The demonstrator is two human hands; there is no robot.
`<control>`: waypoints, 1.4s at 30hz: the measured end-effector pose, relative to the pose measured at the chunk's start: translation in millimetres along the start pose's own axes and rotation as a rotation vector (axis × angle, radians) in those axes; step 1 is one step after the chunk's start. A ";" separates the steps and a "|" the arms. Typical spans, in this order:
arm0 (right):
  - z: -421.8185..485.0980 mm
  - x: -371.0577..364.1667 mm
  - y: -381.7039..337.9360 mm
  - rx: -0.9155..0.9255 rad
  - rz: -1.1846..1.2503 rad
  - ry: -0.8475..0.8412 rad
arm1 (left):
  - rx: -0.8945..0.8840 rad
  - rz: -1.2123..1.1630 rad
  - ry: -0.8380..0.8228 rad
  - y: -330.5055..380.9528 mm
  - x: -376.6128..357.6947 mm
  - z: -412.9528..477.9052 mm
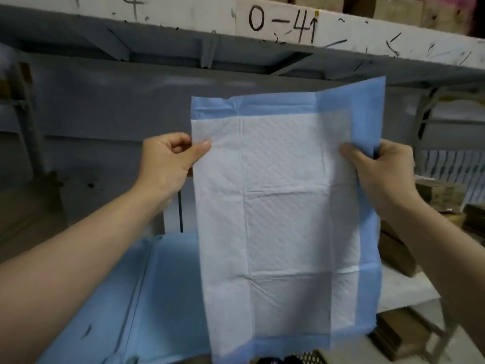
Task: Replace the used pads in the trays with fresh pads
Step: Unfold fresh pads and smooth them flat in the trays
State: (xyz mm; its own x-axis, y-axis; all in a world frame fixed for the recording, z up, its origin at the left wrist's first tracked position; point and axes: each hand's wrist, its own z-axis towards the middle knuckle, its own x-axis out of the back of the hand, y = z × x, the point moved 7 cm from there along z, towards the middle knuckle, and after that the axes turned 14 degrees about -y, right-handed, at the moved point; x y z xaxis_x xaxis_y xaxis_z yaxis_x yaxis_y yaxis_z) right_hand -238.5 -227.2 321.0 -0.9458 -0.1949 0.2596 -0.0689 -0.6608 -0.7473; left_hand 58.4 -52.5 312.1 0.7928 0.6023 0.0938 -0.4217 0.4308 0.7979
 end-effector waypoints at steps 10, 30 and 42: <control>53.9 -79.2 183.3 -0.293 -0.104 -0.120 | 0.307 0.041 -0.018 -184.8 -30.5 42.3; 30.8 -169.6 418.3 -0.628 -0.492 -0.285 | 0.867 0.156 -0.144 -432.3 -68.1 12.1; 77.4 -182.7 449.1 -0.709 -0.424 -0.304 | 0.817 0.193 -0.009 -459.2 -86.0 41.7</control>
State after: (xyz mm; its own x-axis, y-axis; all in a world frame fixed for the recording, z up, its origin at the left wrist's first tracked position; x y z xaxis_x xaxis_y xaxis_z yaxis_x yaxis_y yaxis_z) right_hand -72.1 -544.4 -14.7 -0.6776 -0.2863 0.6774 -0.6713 -0.1356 -0.7287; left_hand 202.2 -330.1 -37.5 0.7447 0.6083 0.2746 -0.1011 -0.3038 0.9474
